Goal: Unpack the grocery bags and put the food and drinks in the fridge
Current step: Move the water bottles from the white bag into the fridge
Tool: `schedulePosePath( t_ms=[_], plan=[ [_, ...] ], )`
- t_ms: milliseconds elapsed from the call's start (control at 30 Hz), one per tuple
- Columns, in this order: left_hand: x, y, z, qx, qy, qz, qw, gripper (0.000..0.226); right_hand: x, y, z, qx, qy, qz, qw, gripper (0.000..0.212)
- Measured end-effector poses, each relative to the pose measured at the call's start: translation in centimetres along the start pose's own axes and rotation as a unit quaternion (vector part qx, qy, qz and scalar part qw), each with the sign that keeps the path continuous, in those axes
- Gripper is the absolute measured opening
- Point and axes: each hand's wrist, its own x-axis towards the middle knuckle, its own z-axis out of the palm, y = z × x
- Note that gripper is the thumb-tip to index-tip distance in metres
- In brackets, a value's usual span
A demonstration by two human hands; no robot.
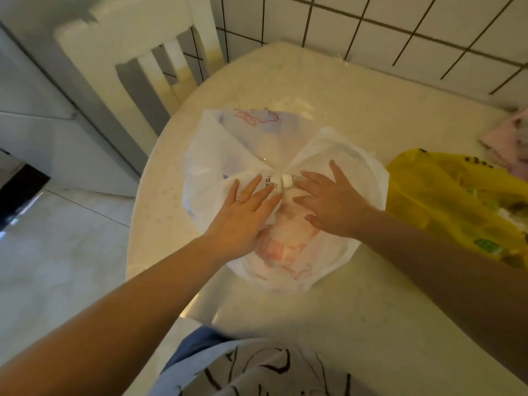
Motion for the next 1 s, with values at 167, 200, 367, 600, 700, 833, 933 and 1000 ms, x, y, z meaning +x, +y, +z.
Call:
schedulePosePath(
  t_ms=[167,200,367,600,700,833,933,1000],
  plan=[
    [3.7,-1.8,0.8,0.096,-0.035,0.001,0.995,0.061,1.9,3.5,0.1,-0.044,-0.037,0.015,0.998,0.036],
    [4.4,-2.4,0.8,0.103,-0.047,0.001,0.994,0.058,2.4,4.1,0.4,-0.041,-0.032,0.013,0.999,0.037],
    [6.1,-5.5,2.0,0.102,-0.056,0.094,0.989,0.055,4.0,6.1,2.6,-0.006,0.017,0.023,1.0,0.05],
    [8.3,-8.1,2.8,0.044,-0.029,0.046,0.998,0.067,5.1,9.5,4.2,0.05,0.021,0.157,0.986,0.049],
    [9.3,-8.4,2.6,0.026,-0.032,0.03,0.999,0.073,5.4,10.0,4.5,0.088,0.008,0.214,0.973,0.049],
    [9.2,-9.0,2.2,0.034,-0.022,0.112,0.993,0.065,5.7,9.4,3.9,0.105,0.102,0.14,0.979,0.043],
    [8.4,-9.5,2.6,0.049,-0.007,0.225,0.973,0.053,5.6,8.3,3.6,0.115,0.17,-0.007,0.979,0.035],
    [7.6,-9.8,3.0,0.065,-0.008,0.274,0.96,0.053,5.8,7.4,3.5,0.114,0.142,-0.08,0.98,0.038]
  ],
)
